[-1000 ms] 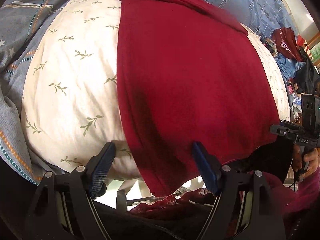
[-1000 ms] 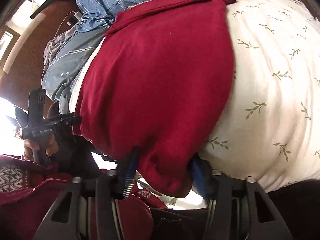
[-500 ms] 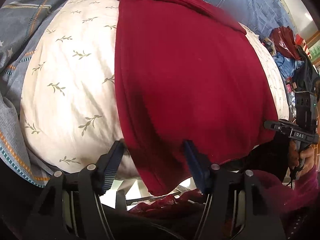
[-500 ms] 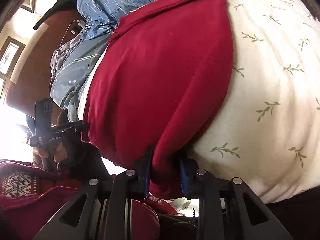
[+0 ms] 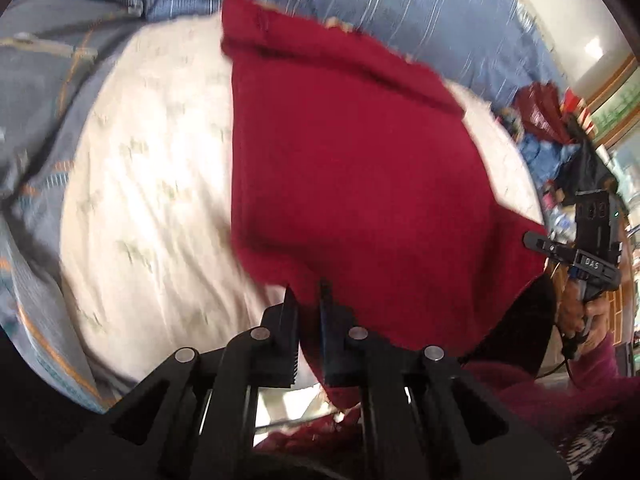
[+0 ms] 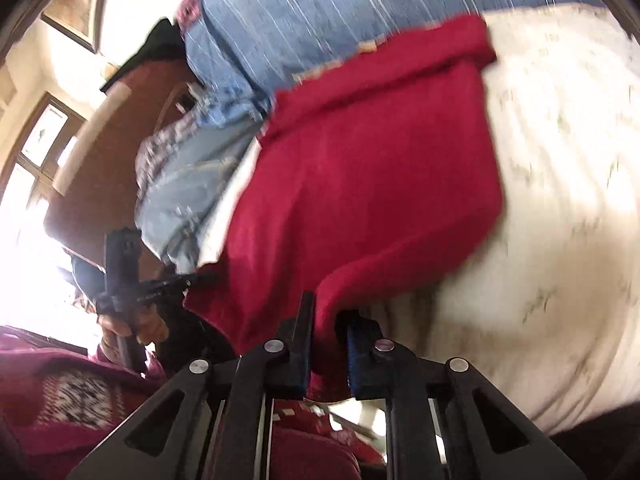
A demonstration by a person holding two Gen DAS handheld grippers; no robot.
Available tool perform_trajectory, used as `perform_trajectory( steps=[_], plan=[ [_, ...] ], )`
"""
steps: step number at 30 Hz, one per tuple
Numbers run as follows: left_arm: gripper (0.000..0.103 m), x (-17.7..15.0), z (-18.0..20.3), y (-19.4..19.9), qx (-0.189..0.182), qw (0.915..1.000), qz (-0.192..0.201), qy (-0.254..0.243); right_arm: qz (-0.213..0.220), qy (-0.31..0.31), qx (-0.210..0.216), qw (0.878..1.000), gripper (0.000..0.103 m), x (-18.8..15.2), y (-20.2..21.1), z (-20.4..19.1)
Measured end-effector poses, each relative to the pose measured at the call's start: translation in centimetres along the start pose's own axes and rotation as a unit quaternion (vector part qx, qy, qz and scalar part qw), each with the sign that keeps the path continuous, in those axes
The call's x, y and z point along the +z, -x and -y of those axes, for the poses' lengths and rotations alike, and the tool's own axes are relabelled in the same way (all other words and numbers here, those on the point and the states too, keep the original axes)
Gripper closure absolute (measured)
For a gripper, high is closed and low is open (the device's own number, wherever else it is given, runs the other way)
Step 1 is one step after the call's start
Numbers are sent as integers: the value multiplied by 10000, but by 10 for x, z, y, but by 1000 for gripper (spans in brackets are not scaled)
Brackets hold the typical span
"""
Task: Fold small clothes
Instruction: 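Lift the hem with both grippers and fold it over toward the collar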
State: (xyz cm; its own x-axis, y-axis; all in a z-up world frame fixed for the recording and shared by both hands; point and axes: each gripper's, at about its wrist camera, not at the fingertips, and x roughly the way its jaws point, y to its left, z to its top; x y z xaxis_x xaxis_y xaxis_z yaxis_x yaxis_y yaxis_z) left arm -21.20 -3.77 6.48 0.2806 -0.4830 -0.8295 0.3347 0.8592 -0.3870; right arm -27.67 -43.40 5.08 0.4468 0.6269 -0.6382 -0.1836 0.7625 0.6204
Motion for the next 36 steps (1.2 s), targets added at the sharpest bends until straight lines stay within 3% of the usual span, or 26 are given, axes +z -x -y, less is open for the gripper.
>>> perform_trajectory(
  steps=[8, 18, 28, 36],
  plan=[
    [97, 57, -12, 16, -76, 9960, 886, 89, 735, 54, -107, 9972, 91, 55, 5, -5],
    [97, 141, -12, 3, 237, 9876, 1549, -65, 1391, 77, -600, 9884, 91, 132, -10, 3],
    [97, 209, -23, -35, 524, 9855, 1612, 124, 1612, -84, -779, 9838, 91, 211, -34, 29],
    [97, 246, -34, -62, 743, 9854, 1510, 266, 1486, -538, -940, 9830, 91, 245, -66, 70]
  ],
)
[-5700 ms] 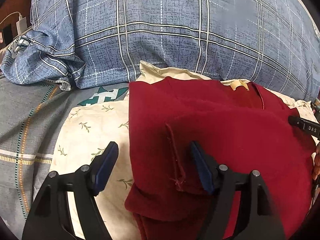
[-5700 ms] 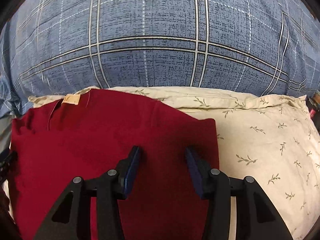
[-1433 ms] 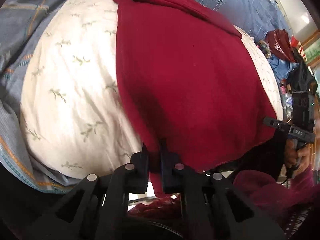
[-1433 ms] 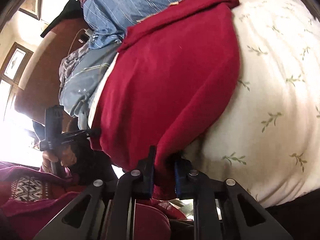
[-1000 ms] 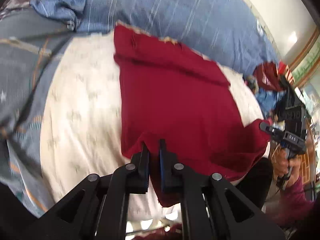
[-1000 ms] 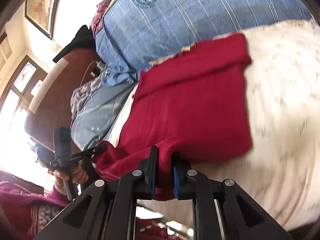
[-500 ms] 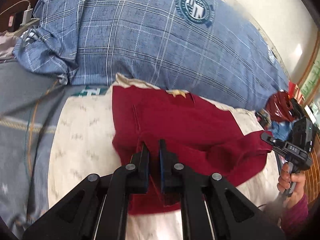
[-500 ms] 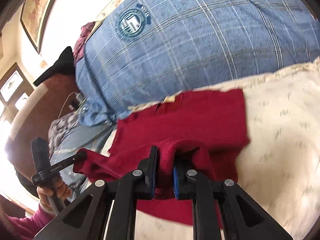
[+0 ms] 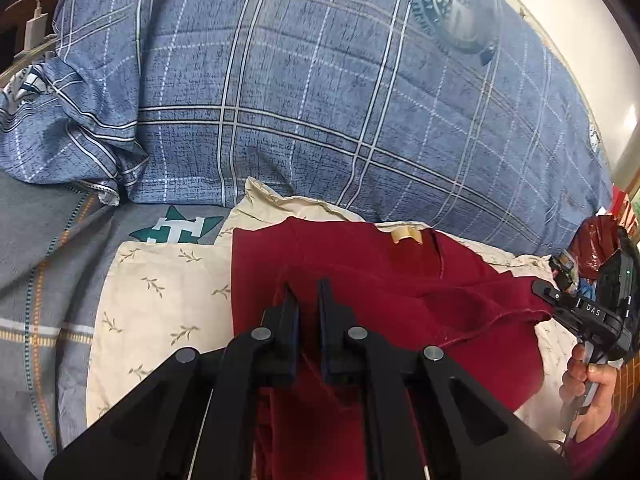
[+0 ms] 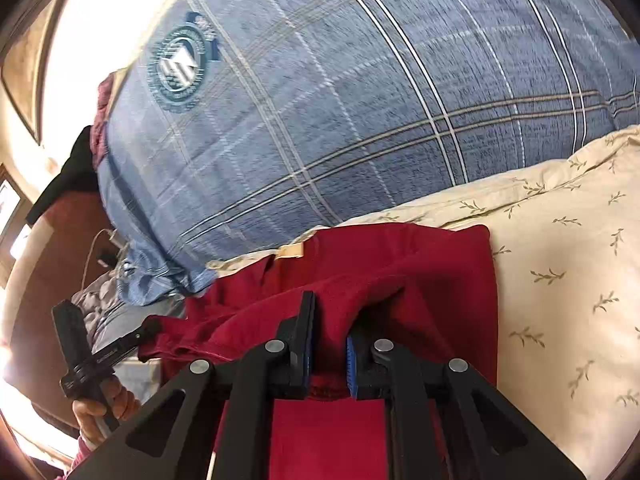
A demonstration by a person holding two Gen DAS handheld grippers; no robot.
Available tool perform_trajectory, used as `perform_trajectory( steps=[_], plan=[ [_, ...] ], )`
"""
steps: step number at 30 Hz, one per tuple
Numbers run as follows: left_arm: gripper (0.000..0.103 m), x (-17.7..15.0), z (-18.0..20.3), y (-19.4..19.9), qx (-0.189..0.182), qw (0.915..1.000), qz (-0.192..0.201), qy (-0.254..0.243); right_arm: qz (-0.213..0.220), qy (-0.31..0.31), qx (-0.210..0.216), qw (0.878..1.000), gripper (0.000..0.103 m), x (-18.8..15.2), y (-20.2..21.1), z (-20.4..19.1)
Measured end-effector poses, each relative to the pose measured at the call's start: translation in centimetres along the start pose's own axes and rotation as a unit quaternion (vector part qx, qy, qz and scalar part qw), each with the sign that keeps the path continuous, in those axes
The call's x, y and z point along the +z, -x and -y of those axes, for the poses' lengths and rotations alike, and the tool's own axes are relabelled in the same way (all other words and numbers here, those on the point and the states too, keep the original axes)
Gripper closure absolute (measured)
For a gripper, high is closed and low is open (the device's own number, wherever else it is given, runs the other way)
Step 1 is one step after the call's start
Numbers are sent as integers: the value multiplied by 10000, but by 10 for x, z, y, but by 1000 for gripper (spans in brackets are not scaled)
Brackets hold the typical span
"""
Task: Fold small clothes
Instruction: 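Lift the hem with both grippers and fold it over toward the collar, then release the hem from both grippers onto the folded sweater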
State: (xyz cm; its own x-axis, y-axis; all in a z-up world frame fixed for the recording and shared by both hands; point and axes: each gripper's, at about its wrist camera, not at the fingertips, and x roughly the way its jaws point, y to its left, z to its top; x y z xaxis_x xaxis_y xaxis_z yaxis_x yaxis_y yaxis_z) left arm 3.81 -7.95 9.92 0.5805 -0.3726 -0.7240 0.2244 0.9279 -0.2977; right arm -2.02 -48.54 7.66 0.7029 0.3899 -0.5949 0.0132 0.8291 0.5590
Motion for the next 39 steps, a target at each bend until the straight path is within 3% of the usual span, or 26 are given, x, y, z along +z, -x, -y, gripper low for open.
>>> perform_trajectory(
  steps=[16, 34, 37, 39],
  plan=[
    [97, 11, 8, -10, 164, 9998, 28, -144, -76, 7, -167, 9998, 91, 11, -14, 3],
    [96, 15, -1, -64, 420, 9988, -237, -87, -380, -275, -367, 9982, 91, 26, -64, 27],
    [95, 14, -3, -68, 350, 9990, -273, -29, -366, -151, -422, 9983, 85, 27, -66, 23],
    [91, 16, -5, -67, 237, 9992, -309, 38, -347, -57, -377, 9987, 61, 30, -63, 17]
  ],
)
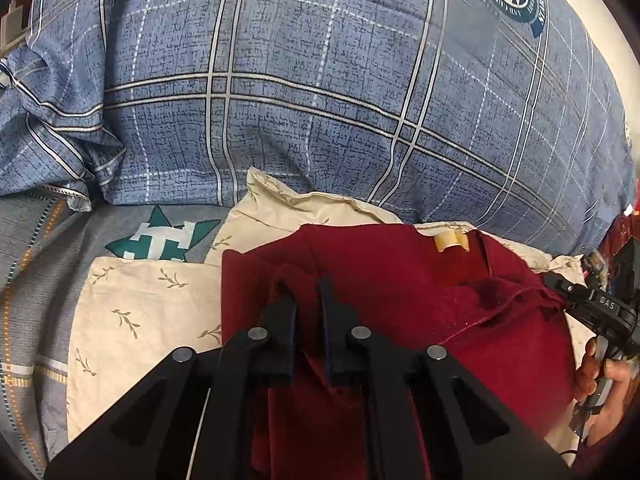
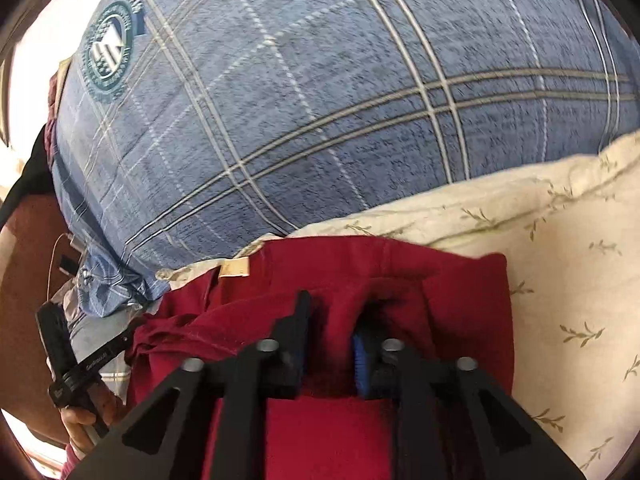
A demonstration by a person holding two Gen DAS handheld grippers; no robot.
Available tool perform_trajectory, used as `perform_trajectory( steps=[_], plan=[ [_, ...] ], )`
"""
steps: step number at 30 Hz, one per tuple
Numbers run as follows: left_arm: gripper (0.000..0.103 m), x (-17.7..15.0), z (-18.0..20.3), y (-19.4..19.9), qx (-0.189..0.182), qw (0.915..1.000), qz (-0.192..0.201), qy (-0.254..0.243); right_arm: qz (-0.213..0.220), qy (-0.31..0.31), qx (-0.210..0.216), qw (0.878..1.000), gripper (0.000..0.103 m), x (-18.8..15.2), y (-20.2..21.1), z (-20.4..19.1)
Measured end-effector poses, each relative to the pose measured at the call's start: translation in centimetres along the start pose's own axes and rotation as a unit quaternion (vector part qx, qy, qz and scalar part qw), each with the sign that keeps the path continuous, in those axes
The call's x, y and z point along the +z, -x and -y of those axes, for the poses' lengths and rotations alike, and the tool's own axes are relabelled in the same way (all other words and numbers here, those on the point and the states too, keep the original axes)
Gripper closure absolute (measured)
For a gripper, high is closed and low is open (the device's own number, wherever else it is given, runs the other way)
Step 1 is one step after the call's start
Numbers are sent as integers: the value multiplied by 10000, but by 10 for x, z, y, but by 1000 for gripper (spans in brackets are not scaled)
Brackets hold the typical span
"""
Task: Fold small clothes
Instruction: 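Release the hem from both grippers onto the folded sweater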
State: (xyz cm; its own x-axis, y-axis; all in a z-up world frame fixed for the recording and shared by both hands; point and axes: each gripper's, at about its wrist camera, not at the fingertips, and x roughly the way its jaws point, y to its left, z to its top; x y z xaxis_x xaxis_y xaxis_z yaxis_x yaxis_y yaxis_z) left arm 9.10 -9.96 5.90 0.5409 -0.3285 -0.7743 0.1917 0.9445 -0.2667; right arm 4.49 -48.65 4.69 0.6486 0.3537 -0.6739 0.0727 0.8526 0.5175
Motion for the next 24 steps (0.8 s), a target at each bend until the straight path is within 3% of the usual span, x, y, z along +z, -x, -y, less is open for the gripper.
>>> perform_trajectory(
  steps=[1, 2, 3, 5, 8, 12, 15, 17, 20, 22, 24],
  plan=[
    [86, 1, -1, 2, -90, 9999, -25, 38, 70, -18, 55, 10000, 53, 1, 5, -1],
    [73, 2, -2, 5, -210, 9997, -43, 71, 234, -94, 134, 9996, 42, 3, 14, -3],
    [50, 2, -3, 11, -354, 9993, -18, 91, 391, -158, 173, 9990, 38, 4, 24, -3],
    [21, 2, -4, 24, -196, 9994, 258, 110, 689, -132, 160, 9974, 38, 5, 44, -6],
    [21, 3, -8, 44, -234, 9974, 670, 149, 666, 223, 75, 9975, 42, 0, 59, -18],
    [21, 4, -9, 42, -224, 9980, 539, 252, 363, 951, -203, 9946, 55, -11, 51, -43],
    [21, 1, -2, 25, 45, 9993, 339, 124, 260, 1283, -509, 9901, 56, -10, 28, -57],
    [21, 0, 2, 9, 214, 9995, 203, 61, 118, 1280, -622, 9898, 56, -3, 7, -56],
    [21, -3, -1, -16, 548, 9984, -101, 45, 51, 1166, -1119, 9868, 55, 8, -20, -41],
    [21, -6, -6, -27, 591, 9981, -173, 65, 36, 904, -1401, 9860, 58, 18, -34, -22],
    [20, -7, -9, -33, 569, 9981, -212, 125, -47, 467, -1424, 9887, 58, 26, -45, 2]
  ],
)
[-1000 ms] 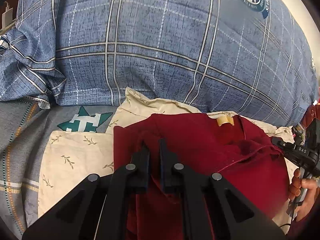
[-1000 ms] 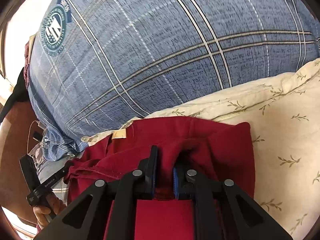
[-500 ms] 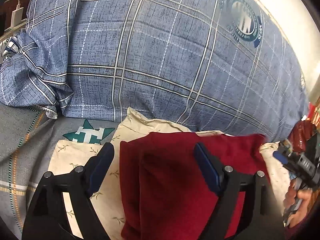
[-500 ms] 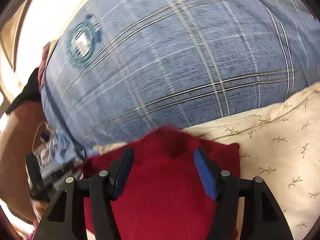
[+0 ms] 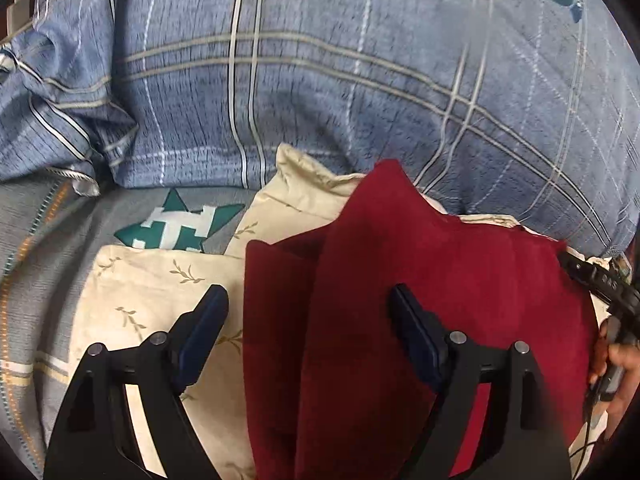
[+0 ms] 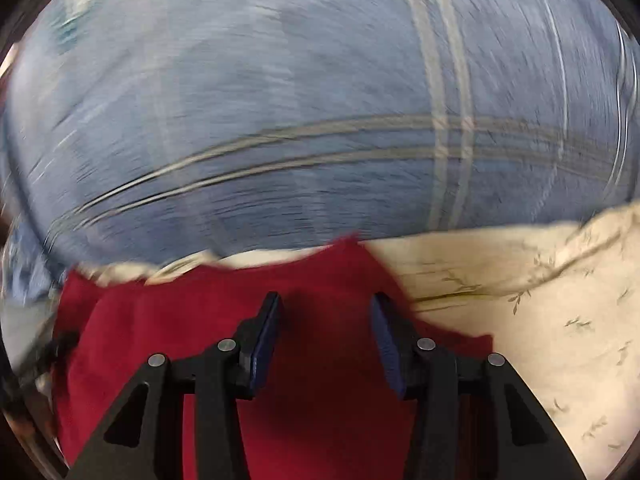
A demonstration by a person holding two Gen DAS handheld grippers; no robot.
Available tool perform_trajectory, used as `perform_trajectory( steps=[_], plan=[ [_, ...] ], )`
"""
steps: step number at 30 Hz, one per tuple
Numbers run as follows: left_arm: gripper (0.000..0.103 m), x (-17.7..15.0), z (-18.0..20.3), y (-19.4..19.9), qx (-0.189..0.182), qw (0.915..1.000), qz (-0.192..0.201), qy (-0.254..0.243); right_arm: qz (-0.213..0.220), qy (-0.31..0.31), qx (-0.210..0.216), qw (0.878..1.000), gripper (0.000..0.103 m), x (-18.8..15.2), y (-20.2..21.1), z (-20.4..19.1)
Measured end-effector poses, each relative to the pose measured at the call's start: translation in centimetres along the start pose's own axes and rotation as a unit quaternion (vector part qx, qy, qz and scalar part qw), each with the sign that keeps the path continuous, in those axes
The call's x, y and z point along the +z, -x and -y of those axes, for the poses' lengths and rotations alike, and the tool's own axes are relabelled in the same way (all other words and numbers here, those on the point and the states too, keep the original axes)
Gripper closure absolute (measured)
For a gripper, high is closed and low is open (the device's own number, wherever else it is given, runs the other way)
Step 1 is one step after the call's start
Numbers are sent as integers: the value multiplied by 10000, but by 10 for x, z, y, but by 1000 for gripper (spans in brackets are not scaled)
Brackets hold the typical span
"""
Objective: Fold small clothes
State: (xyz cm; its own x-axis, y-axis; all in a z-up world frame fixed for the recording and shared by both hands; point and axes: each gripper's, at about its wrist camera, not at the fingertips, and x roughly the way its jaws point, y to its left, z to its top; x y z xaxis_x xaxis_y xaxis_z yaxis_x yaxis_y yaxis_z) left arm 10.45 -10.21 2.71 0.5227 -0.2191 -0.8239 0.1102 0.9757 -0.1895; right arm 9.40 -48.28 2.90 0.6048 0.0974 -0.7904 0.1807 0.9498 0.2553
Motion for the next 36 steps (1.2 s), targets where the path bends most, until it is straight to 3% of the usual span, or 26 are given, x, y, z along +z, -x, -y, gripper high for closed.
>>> perform_trajectory(
  steps=[3, 8, 10, 13, 16, 19, 21, 28, 36],
  plan=[
    [20, 0, 0, -2, -8, 10000, 14, 9, 9, -384, 250, 9989, 57, 2, -6, 16],
    [20, -6, -1, 20, 7, 9999, 129, -76, 146, -264, 348, 9989, 53, -8, 30, 11],
    [20, -13, 0, 36, 36, 9995, 245, -192, 188, -158, 414, 9988, 47, -18, 50, 8],
    [20, -27, 1, 60, 159, 9981, 383, -463, 219, 143, 449, 9986, 46, -39, 77, 2],
    [20, -41, 6, 78, 240, 9962, 492, -682, 164, 252, 358, 9989, 46, -55, 84, 0],
    [20, -54, 5, 91, 250, 9958, 466, -754, -186, 174, 106, 9996, 45, -64, 65, 3],
    [20, -58, 7, 96, 276, 9956, 450, -773, -38, 209, 34, 9998, 45, -67, 68, -1],
    [20, -83, 2, 106, 395, 9951, 470, -778, -29, 454, 271, 9986, 44, -72, 88, -40],
    [20, -103, -28, 95, 143, 9997, 158, -139, -275, 999, 1071, 9888, 43, -78, 63, -120]
  ],
)
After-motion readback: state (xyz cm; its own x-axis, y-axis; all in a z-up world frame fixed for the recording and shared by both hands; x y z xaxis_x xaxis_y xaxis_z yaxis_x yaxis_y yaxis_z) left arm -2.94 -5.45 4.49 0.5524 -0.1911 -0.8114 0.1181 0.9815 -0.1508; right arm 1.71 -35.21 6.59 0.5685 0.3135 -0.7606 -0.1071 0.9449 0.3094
